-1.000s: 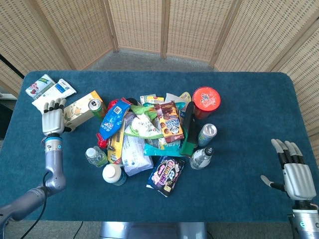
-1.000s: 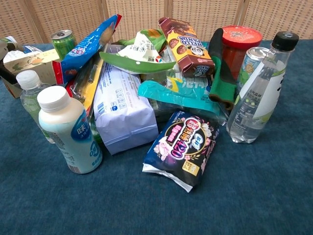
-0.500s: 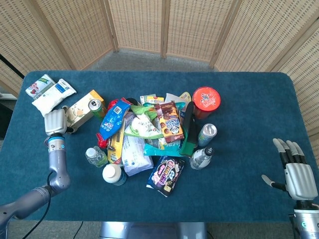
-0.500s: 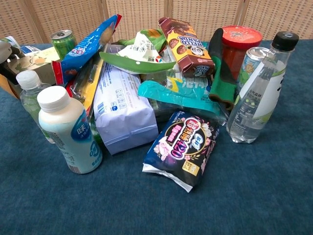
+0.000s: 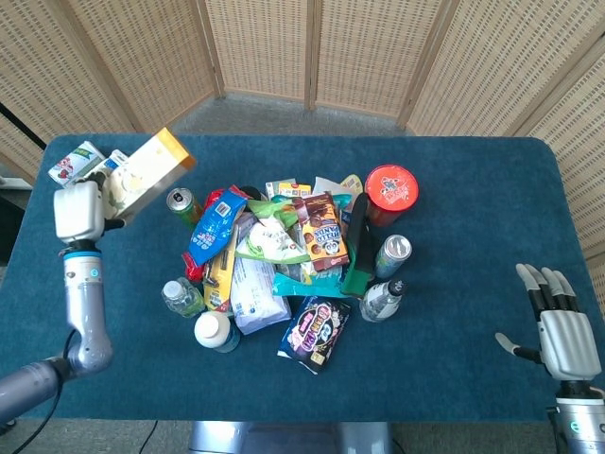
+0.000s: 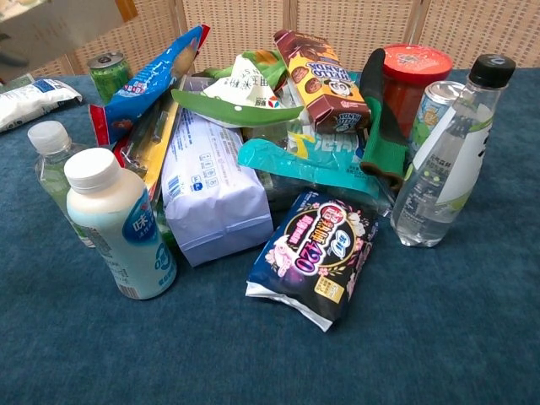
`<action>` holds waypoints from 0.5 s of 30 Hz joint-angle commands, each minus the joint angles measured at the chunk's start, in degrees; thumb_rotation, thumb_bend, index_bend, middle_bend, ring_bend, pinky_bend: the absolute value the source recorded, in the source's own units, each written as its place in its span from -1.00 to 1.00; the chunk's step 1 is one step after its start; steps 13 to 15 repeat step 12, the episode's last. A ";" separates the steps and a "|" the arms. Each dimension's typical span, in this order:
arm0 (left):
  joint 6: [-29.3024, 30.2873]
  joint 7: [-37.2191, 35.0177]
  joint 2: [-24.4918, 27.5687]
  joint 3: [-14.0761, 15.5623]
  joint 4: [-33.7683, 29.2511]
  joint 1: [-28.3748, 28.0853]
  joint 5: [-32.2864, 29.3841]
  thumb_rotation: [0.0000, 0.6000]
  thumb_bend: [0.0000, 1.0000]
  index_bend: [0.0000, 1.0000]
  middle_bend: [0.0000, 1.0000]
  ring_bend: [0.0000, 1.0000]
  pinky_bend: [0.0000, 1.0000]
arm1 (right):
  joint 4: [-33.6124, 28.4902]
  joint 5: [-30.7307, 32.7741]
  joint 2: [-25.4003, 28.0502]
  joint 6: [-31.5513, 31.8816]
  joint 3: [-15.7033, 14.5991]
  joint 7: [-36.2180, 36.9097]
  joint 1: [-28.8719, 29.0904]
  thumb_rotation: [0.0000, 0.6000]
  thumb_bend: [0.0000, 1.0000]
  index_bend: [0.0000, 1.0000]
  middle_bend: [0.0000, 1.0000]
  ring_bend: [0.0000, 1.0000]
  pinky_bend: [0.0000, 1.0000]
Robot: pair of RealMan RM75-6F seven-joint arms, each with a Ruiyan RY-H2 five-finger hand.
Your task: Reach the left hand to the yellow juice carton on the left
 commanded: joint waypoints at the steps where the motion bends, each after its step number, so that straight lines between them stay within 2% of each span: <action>1: 3.81 1.44 4.82 -2.00 -6.61 0.72 1.56 1.00 -1.00 0.70 0.81 0.85 0.79 | 0.00 -0.01 -0.03 0.02 -0.02 -0.15 -0.02 1.00 -1.00 -1.00 -1.00 -1.00 -1.00; 7: 5.48 3.60 7.01 -2.86 -10.48 -0.14 1.03 1.00 -1.00 0.70 0.81 0.85 0.79 | -0.05 -0.02 -0.01 0.06 0.02 -0.20 -0.01 1.00 -1.00 -1.00 -1.00 -1.00 -1.00; 15: 6.44 4.14 7.53 -2.84 -11.71 -0.54 0.37 1.00 -1.00 0.75 0.80 0.85 0.79 | -0.12 -0.08 0.09 0.19 0.08 0.04 -0.02 1.00 -1.00 -1.00 -1.00 -1.00 -1.00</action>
